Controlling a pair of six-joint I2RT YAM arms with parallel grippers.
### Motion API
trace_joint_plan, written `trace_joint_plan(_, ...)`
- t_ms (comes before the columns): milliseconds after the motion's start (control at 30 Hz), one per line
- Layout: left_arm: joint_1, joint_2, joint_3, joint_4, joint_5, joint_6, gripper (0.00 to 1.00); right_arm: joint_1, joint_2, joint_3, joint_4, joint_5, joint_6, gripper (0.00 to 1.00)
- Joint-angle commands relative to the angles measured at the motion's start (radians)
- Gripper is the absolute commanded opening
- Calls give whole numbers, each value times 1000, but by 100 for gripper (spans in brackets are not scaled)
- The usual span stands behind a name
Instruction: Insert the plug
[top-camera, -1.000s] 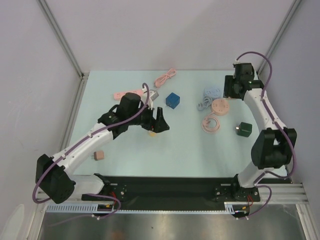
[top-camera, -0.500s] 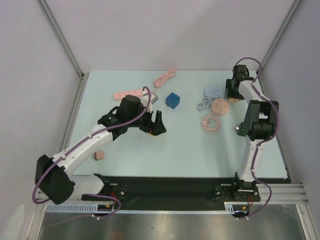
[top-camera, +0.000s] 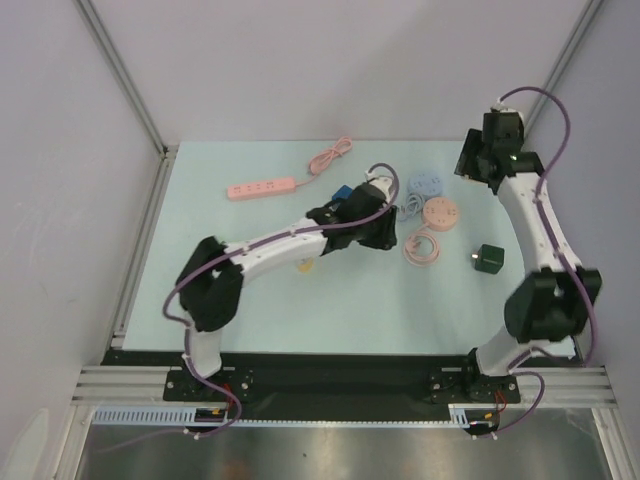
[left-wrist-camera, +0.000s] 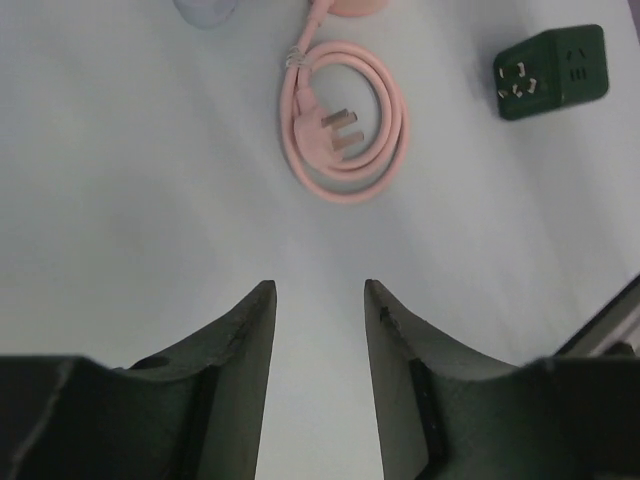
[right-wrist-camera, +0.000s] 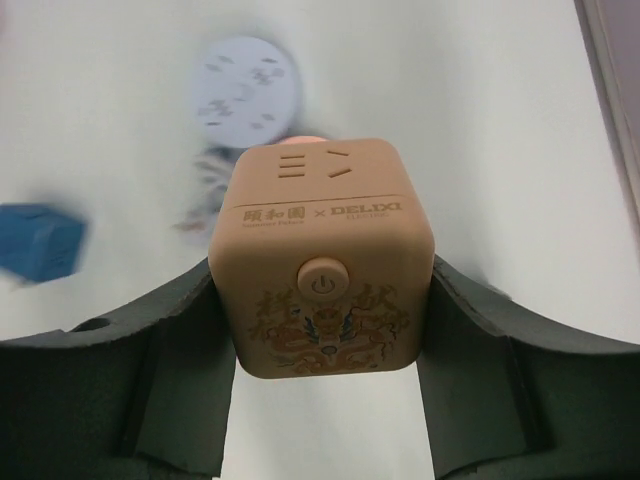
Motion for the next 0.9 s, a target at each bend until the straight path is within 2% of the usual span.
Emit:
trace_joint_plan(0, -35, 123, 119, 35, -100, -154, 45, 9, -214, -74, 40, -89, 82, 0)
trace_joint_plan(33, -41, 148, 127, 76, -96, -171, 45, 3, -299, -93, 54, -112, 96, 0)
trace_joint_plan(167, -77, 292, 170, 144, -77, -228, 46, 4, -470, -188, 133, -194, 141, 0)
trace_joint_plan(267, -89, 339, 211, 130, -102, -283, 61, 9, -542, -214, 158, -230, 138, 0)
trace_joint_plan(300, -89, 364, 214, 136, -97, -300, 62, 7, -552, -225, 160, -237, 132, 0)
trace_joint_plan(633, -90, 508, 326, 95, -154, -379, 59, 26, -592, -254, 195, -298, 142, 0)
trace_joint_plan(867, -89, 593, 457, -86, -231, -412, 53, 49, -624, -263, 210, -273, 124, 0)
